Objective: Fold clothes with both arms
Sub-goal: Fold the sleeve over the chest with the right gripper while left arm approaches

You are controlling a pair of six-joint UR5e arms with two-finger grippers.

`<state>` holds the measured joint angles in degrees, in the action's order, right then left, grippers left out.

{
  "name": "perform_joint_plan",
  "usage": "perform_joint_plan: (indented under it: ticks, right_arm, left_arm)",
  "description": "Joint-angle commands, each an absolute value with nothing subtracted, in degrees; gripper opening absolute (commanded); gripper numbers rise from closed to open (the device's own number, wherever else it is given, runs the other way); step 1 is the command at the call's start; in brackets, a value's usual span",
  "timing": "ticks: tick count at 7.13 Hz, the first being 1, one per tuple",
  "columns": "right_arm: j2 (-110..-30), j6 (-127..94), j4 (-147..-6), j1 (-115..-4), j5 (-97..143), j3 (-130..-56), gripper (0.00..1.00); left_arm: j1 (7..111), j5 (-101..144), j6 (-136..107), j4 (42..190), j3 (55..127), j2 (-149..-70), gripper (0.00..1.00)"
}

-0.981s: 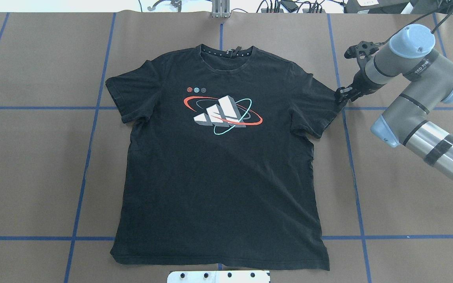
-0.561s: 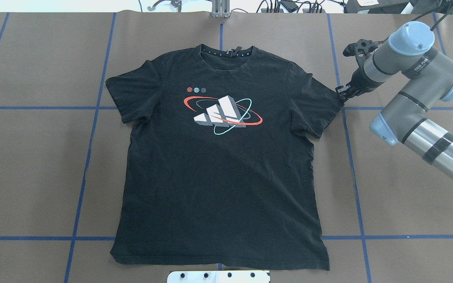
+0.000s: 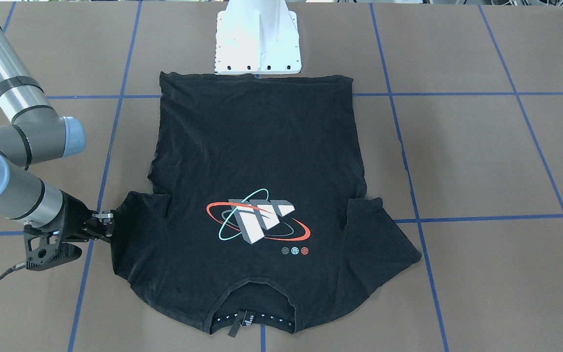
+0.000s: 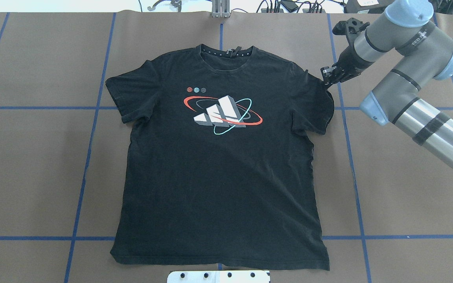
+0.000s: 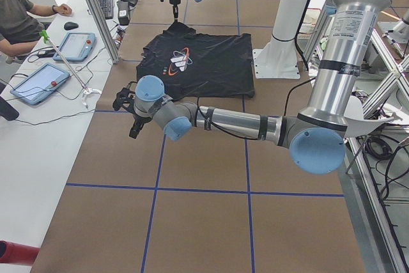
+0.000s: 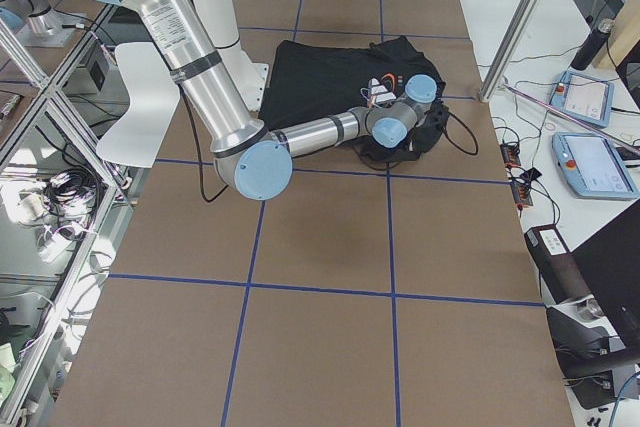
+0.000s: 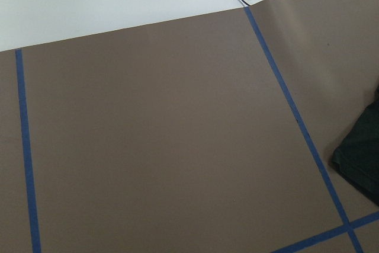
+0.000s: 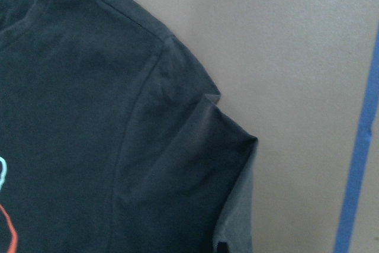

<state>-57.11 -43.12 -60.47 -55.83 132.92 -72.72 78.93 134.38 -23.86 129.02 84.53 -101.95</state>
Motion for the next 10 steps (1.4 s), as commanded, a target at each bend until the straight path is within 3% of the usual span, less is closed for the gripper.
perform_joint_plan:
  ticks: [1, 5, 9, 10]
  right_arm:
    - [-48.7, -48.0, -60.5, -53.8, 132.7, -68.1, 0.00]
    - [-35.6, -52.9, -60.4, -46.9, 120.9, -55.1, 0.00]
    - [-35.1, -53.2, -60.4, -43.8, 111.1, -53.4, 0.00]
    - [-35.2, -53.3, -60.2, -43.8, 110.9, -53.4, 0.65]
  left_arm:
    - [78.9, 134.4, -23.6, 129.0, 84.1, -102.0, 1.00]
    - [78.9, 134.4, -23.4, 129.3, 83.9, -102.0, 1.00]
    - [78.9, 134.3, -24.1, 129.6, 83.9, -102.1, 1.00]
    - [78.9, 134.3, -24.2, 129.6, 84.0, -102.1, 1.00]
